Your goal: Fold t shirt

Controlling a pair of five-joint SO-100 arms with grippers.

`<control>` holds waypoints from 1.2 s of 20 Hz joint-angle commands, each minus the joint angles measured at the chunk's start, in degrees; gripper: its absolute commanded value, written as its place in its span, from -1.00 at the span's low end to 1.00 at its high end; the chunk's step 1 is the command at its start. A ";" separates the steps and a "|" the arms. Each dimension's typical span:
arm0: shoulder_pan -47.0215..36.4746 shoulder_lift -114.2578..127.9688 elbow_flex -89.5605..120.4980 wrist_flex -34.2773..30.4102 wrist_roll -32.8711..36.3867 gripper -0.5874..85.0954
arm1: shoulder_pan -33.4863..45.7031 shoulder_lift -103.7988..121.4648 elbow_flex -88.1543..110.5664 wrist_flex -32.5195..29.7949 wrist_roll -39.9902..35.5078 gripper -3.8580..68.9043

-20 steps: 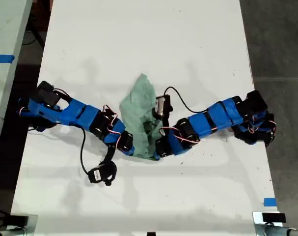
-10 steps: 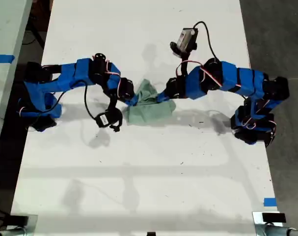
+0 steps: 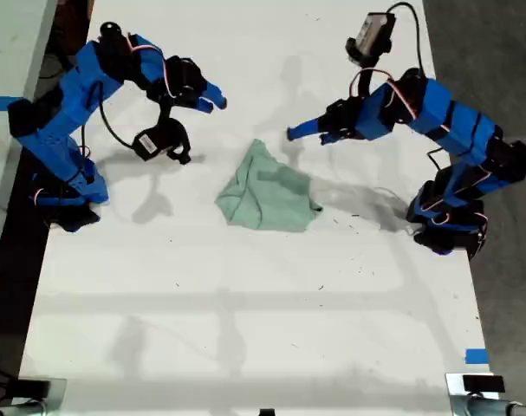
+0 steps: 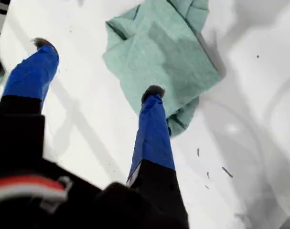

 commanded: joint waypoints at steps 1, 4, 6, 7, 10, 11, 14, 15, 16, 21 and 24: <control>-1.93 14.59 5.80 -0.62 0.70 -0.99 | 2.64 18.11 8.44 1.49 1.49 -0.72; -2.72 35.86 27.51 -5.89 0.00 -0.99 | -0.62 39.02 25.14 1.67 6.24 -0.90; -3.87 54.84 51.77 -18.02 -0.09 -0.99 | -5.10 51.15 36.74 0.79 9.40 -0.89; -3.08 60.64 63.72 -24.17 -0.53 -0.99 | -7.21 56.87 43.77 -1.32 10.46 -0.89; -0.35 67.76 92.46 -44.91 -1.41 -0.99 | -12.83 72.16 63.54 -6.50 10.11 -0.88; -0.18 70.66 99.76 -50.19 -1.05 -0.99 | -14.24 77.96 70.49 -7.03 10.28 -0.88; -0.79 99.67 120.41 -48.60 -2.20 -0.99 | -15.64 82.44 84.02 -8.17 8.00 -0.87; -0.44 98.44 122.52 -49.57 -2.72 -0.99 | -15.47 82.44 86.22 -8.61 8.00 -0.87; 0.88 94.75 122.96 -50.27 -4.22 -0.99 | -13.36 82.53 87.54 -7.29 10.72 -0.87; 1.41 99.14 122.96 -41.75 -6.15 -0.99 | -10.63 82.53 95.10 -8.96 7.47 -0.40; -4.75 98.09 122.96 -30.06 -4.48 -0.96 | -5.45 82.53 96.77 -9.93 1.05 -0.43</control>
